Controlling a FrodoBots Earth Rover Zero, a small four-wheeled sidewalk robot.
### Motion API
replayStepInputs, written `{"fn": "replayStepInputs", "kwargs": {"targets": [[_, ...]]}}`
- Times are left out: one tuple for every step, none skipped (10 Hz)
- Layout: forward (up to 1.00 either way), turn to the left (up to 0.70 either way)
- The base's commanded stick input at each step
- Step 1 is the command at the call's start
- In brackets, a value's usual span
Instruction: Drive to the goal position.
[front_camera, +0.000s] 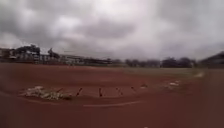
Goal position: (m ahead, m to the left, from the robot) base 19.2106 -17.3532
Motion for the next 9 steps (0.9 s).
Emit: {"fn": "replayStepInputs", "kwargs": {"targets": [[0.0, -0.7], [0.0, -0.7], [0.0, -0.7], [0.0, -0.7], [0.0, -0.7], [0.0, -0.7], [0.0, -0.7], [0.0, -0.7], [0.0, -0.7]]}}
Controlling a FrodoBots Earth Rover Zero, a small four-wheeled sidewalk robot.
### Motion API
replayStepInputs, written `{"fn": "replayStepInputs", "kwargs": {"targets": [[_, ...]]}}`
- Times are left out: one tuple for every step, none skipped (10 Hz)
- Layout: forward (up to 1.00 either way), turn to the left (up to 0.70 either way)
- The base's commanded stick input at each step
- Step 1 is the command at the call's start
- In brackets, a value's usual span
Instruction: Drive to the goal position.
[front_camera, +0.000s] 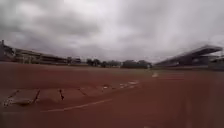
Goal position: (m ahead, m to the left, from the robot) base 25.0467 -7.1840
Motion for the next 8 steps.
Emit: {"fn": "replayStepInputs", "kwargs": {"targets": [[0.0, -0.7], [0.0, -0.7], [0.0, -0.7], [0.0, -0.7], [0.0, -0.7], [0.32, -0.04], [0.69, 0.0], [0.7, 0.0]]}}
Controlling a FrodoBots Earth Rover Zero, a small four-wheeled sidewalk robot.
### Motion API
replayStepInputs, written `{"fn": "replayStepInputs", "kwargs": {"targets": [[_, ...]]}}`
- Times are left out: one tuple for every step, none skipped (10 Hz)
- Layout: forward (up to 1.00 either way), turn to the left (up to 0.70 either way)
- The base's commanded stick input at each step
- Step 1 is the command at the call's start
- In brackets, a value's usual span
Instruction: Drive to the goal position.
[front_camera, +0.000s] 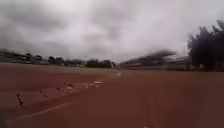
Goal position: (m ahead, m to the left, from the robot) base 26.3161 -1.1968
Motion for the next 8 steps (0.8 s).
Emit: {"fn": "replayStepInputs", "kwargs": {"targets": [[0.7, 0.0], [0.7, 0.0], [0.7, 0.0], [0.7, 0.0], [0.7, 0.0], [0.7, 0.0], [0.7, 0.0], [0.7, 0.0]]}}
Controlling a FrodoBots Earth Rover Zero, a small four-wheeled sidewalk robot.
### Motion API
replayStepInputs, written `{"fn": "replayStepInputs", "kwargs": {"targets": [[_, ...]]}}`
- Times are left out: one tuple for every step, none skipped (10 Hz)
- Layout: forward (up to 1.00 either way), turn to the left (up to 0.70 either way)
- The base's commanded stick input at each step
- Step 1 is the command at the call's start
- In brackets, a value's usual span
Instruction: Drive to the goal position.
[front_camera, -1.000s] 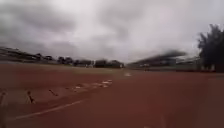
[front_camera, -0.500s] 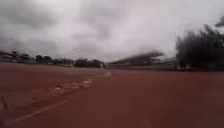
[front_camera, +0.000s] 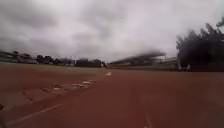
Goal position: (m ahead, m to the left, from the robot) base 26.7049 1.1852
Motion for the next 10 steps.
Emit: {"fn": "replayStepInputs", "kwargs": {"targets": [[0.7, 0.0], [0.7, 0.0], [0.7, 0.0], [0.7, -0.19], [0.7, -0.34], [0.7, -0.35], [0.7, -0.35], [0.7, -0.35], [0.7, -0.35], [0.7, -0.35]]}}
